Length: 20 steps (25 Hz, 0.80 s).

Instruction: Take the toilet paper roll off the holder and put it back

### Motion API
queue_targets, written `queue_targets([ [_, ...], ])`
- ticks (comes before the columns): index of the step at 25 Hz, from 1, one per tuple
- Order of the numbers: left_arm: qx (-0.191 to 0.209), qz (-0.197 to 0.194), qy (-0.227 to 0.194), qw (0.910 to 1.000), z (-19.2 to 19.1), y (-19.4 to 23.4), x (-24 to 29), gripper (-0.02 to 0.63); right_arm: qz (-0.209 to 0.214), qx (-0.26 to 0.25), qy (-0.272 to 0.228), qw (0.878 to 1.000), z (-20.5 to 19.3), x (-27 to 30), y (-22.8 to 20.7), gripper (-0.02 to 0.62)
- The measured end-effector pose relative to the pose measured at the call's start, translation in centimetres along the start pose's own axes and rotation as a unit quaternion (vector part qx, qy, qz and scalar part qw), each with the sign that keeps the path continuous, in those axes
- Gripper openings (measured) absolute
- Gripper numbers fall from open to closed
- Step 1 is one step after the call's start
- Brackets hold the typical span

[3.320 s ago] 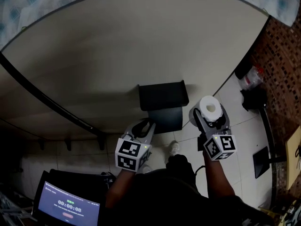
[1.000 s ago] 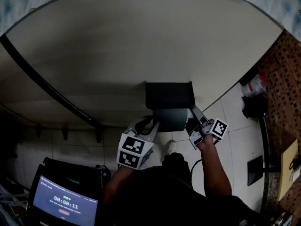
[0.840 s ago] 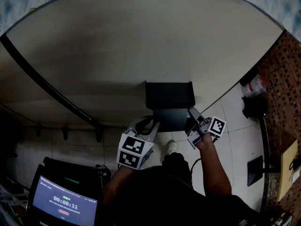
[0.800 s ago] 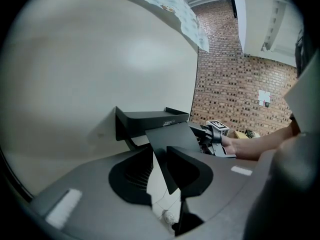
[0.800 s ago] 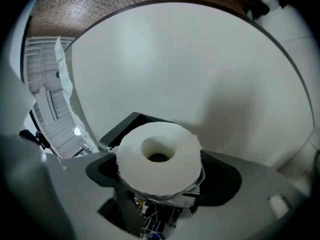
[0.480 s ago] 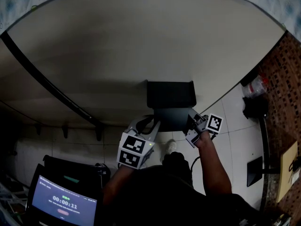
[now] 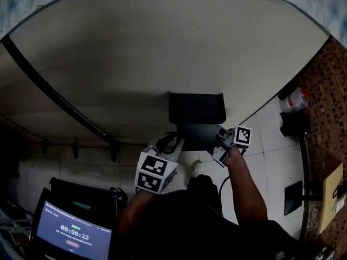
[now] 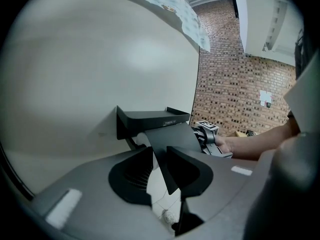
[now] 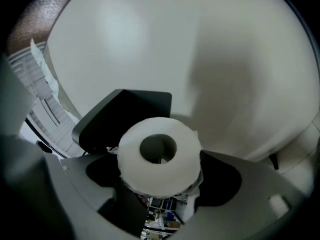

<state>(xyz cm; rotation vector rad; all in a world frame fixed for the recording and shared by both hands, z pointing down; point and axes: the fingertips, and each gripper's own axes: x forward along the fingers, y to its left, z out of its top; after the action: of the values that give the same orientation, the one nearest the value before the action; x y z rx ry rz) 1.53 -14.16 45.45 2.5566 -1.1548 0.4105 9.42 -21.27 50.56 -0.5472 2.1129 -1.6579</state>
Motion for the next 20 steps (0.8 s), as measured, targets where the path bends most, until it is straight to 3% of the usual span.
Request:
queue_targets([
  [6,-0.001,0.002,-0.001,1.0,0.1,0.1,-0.1,0.106,0.018,0.004,0.024,1.0,-0.9,0.6,0.2,0.434],
  [9,-0.002,0.001,-0.002,1.0,0.0,0.1,-0.1,0.106,0.012,-0.027,0.019,0.999,-0.7,0.5,0.2,0.437],
  [13,0.0,-0.001,-0.004,1.0,0.1,0.2,-0.1,0.106,-0.007,-0.058,0.027,0.998,-0.4,-0.2,-0.1,0.491],
  [20,0.005,0.003,-0.002,1.0,-0.1,0.2,0.1,0.101,-0.015,-0.079,-0.041,0.996,3.2,-3.8,0.5,0.526],
])
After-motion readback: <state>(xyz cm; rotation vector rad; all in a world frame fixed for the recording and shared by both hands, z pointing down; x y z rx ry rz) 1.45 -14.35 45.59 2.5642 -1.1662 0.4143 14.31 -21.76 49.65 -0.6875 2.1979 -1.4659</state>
